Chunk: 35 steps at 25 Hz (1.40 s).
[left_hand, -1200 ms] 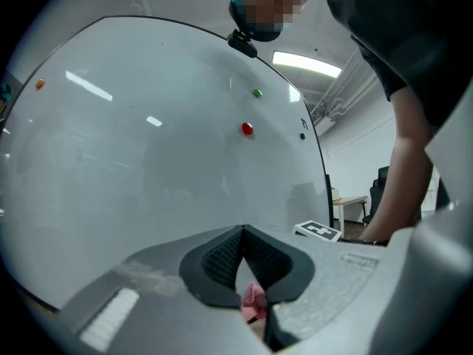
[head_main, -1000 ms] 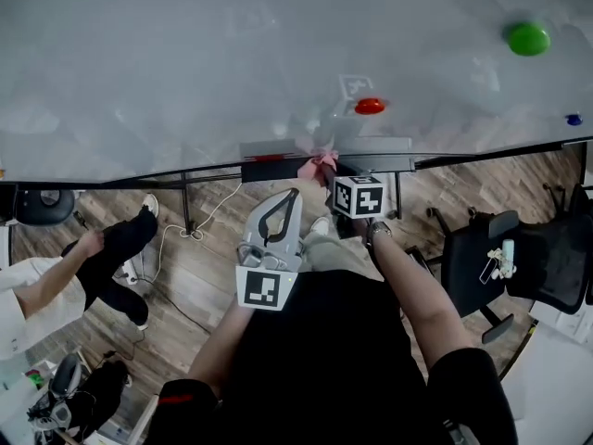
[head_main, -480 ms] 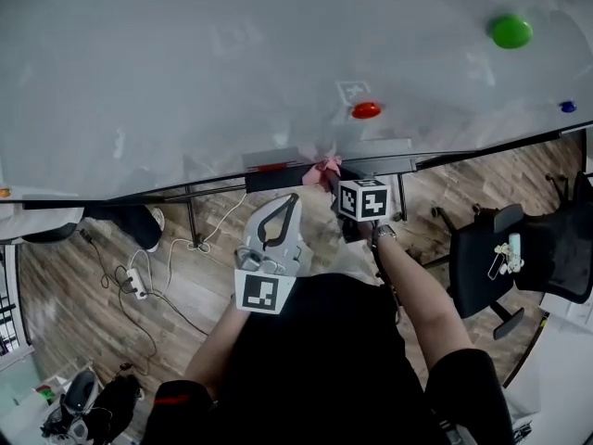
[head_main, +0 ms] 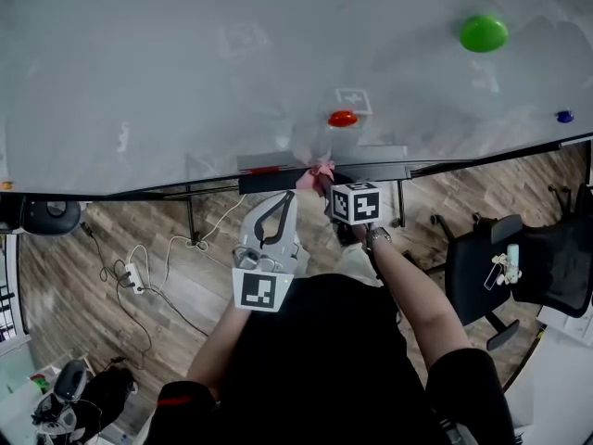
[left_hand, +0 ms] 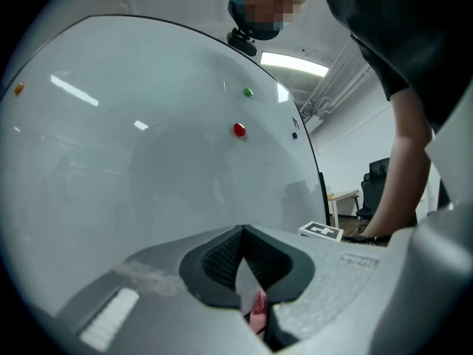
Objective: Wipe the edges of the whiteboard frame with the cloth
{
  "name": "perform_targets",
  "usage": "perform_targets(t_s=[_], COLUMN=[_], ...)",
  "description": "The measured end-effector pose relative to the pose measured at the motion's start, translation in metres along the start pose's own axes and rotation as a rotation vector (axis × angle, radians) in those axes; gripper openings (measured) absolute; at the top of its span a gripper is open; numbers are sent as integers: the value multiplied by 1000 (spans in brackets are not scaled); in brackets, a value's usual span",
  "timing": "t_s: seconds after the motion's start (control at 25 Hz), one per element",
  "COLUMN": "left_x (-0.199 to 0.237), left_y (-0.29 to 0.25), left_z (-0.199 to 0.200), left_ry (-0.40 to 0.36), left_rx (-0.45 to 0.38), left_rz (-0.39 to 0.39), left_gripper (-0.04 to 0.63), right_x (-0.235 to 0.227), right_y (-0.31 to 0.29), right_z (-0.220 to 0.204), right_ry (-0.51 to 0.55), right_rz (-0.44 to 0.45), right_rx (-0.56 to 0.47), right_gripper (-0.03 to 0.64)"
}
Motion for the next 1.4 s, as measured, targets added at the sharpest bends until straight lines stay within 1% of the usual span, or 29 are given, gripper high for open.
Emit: perform_targets(t_s=[0.16,0.24,0.56,0.8,0.96,1.4], left_x=[-11,-17,-33,-46,-49,-55], left_y=[-4,-6,-13,-19,-23,-28], left_z=[0,2,2,2,4,2], left_ry=[5,-7,20,34,23,40], left_rx=[8,12,27,33,23,38], left_rz=[18,18,50,49,48,64], left_gripper=[0,0,0,0,0,0], right_x=[-3,-6,-19,-29,-34,-41], right_y=[2,4,12,17,18,19], right_z=[-1,-1,1,0,2,4], right_ry=[15,20,32,38,45,65], right_rz=[12,14,26,29,34,62], right_rx=[1,2,10,21,33,53], right_gripper=[57,57,57,57,57,57])
Point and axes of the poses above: the fingertips, and each gripper's own axes: y backward along the fingers, x to its left, z out of its top, the point moved 3 cm from there along y, backward along the fingers, and after that the axes turned 3 degrees about -z, right-handed, at the moved point
